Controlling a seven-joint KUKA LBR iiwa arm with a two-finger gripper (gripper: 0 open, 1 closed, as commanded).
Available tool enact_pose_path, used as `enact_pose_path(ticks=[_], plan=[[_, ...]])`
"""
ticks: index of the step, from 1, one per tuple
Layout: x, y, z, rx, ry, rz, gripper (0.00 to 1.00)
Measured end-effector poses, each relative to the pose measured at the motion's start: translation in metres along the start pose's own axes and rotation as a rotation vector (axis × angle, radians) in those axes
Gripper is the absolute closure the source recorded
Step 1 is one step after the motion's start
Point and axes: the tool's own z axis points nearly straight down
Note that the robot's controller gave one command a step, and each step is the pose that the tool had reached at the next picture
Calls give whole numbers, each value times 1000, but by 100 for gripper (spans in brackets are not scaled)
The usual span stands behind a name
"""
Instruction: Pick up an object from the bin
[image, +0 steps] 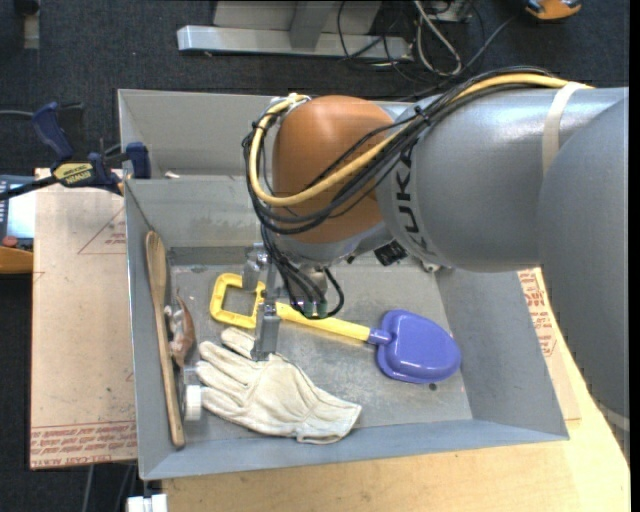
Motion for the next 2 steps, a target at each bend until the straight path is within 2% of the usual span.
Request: enact_pose_path(ticks=[1,2], plan=[[-2,-1,-5,-1,-7,4,0],[76,-21,130,-4,-10,176,0]])
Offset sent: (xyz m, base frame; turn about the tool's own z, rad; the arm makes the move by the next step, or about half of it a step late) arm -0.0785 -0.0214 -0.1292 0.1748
